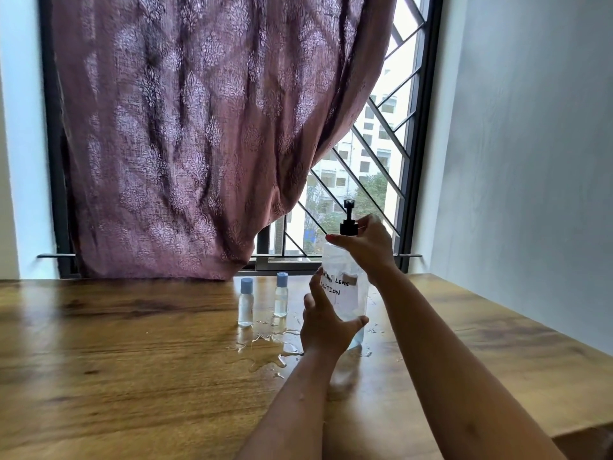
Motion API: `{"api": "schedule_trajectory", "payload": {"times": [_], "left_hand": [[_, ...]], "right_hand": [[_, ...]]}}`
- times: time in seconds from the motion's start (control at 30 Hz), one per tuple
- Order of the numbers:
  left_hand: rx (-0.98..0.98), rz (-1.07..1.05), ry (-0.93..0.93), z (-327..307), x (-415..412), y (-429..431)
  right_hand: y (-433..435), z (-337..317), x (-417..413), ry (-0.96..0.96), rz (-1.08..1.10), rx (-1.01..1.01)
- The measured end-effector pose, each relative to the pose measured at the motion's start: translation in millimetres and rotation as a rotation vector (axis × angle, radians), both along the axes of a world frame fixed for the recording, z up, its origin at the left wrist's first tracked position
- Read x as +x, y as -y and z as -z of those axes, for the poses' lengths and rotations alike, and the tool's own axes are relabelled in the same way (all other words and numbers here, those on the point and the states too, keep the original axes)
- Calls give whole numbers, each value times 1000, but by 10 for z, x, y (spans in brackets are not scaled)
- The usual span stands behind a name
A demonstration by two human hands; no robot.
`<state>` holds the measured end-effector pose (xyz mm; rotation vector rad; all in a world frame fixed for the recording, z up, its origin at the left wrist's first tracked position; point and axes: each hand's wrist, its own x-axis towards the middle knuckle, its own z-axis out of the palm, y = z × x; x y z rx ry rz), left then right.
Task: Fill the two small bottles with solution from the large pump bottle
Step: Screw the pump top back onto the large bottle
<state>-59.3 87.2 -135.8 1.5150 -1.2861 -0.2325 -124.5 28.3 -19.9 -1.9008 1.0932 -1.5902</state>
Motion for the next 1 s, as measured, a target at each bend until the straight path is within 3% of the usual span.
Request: {"api": "schedule_trajectory", "payload": {"times": [0.33,0.5,0.7,0.9,1.0], "left_hand": [[1,-11,-9,4,-5,0],[0,-18,-8,7,-9,5],[1,-15,0,-1,-8,-4],[2,-9,-15,5,-5,-2],[5,-17,-9,6,-19,2]], "right_hand": [[-12,67,-20,-19,-219,-77],[-48,34,-69,45,-325,-10],[-6,22,-38,100,-71,-16],[-1,45,28,-26,-137,-20],[-27,51,-16,11,-261,-4]]}}
